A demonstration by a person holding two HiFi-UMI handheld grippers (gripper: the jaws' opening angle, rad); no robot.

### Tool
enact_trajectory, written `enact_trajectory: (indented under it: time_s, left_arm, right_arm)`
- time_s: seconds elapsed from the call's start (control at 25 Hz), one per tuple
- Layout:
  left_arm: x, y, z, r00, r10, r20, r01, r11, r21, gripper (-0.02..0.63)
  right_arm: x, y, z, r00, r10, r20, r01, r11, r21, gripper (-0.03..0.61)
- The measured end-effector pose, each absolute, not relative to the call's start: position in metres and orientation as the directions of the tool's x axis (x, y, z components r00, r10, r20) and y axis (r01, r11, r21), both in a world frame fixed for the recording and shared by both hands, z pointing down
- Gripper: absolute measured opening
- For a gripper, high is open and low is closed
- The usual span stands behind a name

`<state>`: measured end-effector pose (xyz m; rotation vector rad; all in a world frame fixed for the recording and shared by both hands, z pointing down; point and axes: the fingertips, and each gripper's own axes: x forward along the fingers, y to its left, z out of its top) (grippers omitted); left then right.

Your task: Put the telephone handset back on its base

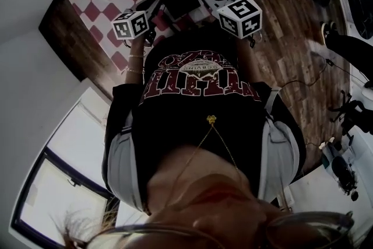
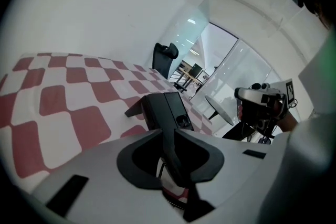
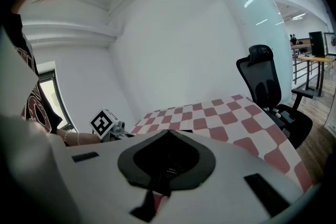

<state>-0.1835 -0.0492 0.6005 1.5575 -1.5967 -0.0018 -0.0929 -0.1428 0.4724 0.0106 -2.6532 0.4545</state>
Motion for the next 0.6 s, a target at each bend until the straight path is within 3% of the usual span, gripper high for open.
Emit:
enact_trajectory:
  time_s: [0.6]
  left_arm:
    - [-0.162,-0.062,0.587,0.175,-0.783,0.597,-0.884,0.141,0.445,0.023]
  right_arm:
    - [-0.092,-0.138,0.475,-0.897,0.062,0.437,-0.093,0.941,-0.325,0.020]
